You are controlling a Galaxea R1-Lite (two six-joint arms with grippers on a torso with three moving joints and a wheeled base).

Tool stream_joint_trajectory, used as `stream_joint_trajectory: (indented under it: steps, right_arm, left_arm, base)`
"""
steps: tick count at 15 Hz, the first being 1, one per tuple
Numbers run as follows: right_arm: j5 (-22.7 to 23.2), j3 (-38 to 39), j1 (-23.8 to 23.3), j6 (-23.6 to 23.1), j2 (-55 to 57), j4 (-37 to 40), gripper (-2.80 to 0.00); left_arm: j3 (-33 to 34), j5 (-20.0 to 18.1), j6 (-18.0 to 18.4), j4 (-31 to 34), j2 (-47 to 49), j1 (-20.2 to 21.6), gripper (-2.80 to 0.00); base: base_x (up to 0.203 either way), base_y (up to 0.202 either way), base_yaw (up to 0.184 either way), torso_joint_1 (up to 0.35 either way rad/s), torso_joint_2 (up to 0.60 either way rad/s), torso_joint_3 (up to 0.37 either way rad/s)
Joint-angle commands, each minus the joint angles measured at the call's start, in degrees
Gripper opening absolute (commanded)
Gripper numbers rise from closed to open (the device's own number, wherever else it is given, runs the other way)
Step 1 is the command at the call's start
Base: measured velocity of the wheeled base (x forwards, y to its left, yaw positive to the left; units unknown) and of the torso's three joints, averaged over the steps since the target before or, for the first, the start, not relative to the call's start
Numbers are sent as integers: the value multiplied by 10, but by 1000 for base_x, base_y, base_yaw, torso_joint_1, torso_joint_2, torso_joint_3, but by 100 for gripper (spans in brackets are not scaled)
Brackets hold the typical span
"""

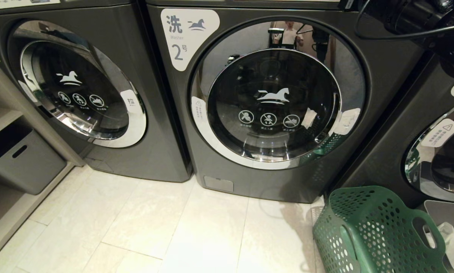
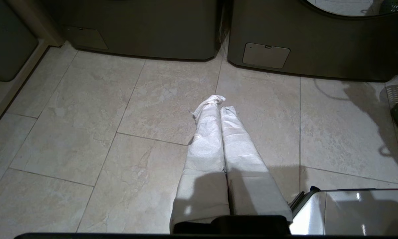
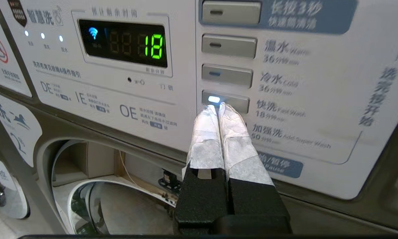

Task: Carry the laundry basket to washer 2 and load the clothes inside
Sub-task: Press the washing machine switch

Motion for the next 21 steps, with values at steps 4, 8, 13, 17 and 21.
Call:
stream_joint_trajectory:
  steps: [4,8,13,17,21]
  right_arm:
    - [5,18,14,6,-30,31,-280]
    - [3,19,14,4,-26,33,-280]
    - [-1,34,11,2,-22,38,-280]
    - [-1,32,8,4,-20,47,-280]
    - [0,25,8,4,-15,46,-280]
  left_arm:
    - [0,0,0,1,1,0,-280]
    - [0,0,0,1,0,0,-280]
    - [0,0,0,1,0,0,-280]
    - [0,0,0,1,0,0,-280]
    - [0,0,0,1,0,0,-280]
  base:
    - [0,0,0,0,0,0]
    - [0,0,0,0,0,0]
    - [0,0,0,0,0,0]
    - [0,0,0,0,0,0]
    - [0,0,0,0,0,0]
